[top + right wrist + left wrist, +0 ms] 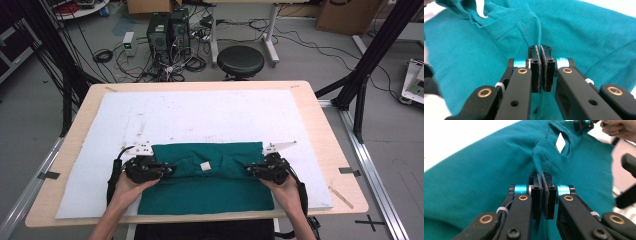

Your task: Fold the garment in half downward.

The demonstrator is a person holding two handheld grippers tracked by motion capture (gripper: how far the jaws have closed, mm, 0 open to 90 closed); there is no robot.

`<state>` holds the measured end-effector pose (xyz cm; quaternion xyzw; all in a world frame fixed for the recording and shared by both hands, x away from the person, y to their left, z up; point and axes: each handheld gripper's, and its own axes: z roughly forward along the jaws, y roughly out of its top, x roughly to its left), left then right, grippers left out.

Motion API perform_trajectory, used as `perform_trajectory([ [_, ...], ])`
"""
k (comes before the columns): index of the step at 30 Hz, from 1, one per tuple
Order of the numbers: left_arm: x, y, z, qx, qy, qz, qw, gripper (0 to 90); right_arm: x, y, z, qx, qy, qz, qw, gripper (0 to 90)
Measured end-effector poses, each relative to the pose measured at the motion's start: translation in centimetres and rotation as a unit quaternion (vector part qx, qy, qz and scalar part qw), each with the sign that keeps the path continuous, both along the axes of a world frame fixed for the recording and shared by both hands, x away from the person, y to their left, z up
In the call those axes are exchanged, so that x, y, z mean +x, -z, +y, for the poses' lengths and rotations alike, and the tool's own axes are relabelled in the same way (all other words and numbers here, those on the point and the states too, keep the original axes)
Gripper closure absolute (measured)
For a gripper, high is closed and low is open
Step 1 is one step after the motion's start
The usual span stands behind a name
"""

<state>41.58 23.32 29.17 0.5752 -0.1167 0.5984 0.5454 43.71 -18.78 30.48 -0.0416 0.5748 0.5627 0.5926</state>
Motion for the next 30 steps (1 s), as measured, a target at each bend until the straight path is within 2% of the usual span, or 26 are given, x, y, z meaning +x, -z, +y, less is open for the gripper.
perform_trajectory([
  [3,0.0,1.4,0.4,0.011,-0.001,0.002,0.9999,87.2,0.1,1.1,-0.5,-0.009,-0.011,0.004,0.9999,88.7],
  [6,0.1,2.5,0.4,0.025,0.001,0.005,0.9997,87.3,0.2,2.2,-0.8,-0.017,-0.008,0.007,0.9998,88.7],
  [10,0.7,3.1,0.1,0.035,-0.015,0.009,0.9992,87.2,0.9,3.0,-1.0,-0.025,0.000,0.016,0.9996,88.4],
  [11,0.8,3.1,0.0,0.034,-0.016,0.008,0.9992,86.3,1.0,3.0,-1.0,-0.027,0.001,0.015,0.9995,85.5],
  [13,0.9,2.9,-0.2,0.035,-0.010,0.012,0.9993,73.1,1.1,3.0,-0.9,-0.027,0.002,0.014,0.9995,74.4],
  [15,0.8,2.6,-0.6,0.029,-0.008,0.006,0.9995,60.9,0.8,2.9,-0.4,-0.032,-0.003,0.011,0.9994,65.6],
  [16,0.8,2.4,-0.9,0.029,-0.006,0.006,0.9996,57.6,0.5,2.7,0.0,-0.033,-0.005,0.006,0.9994,59.7],
  [17,0.8,2.2,-1.1,0.030,-0.006,0.006,0.9995,57.4,0.3,2.5,0.4,-0.035,-0.005,0.003,0.9994,58.7],
  [19,0.9,1.8,-1.8,0.036,-0.007,0.009,0.9993,58.1,0.0,2.0,1.5,-0.049,-0.001,0.000,0.9988,59.1],
  [20,1.0,1.7,-1.9,0.042,-0.010,0.011,0.9990,62.5,0.1,1.6,2.1,-0.055,0.004,0.000,0.9985,61.7],
  [22,1.2,1.8,-2.2,0.055,-0.011,0.015,0.9983,74.8,0.4,1.3,2.8,-0.066,0.013,0.009,0.9977,72.2],
  [25,1.2,2.6,-2.1,0.061,-0.012,0.011,0.9980,86.6,0.6,1.9,3.1,-0.087,0.020,0.005,0.9960,88.2],
  [30,0.7,4.1,-1.5,0.070,0.003,0.004,0.9975,87.3,0.4,3.1,2.1,-0.096,-0.011,0.005,0.9953,89.1],
])
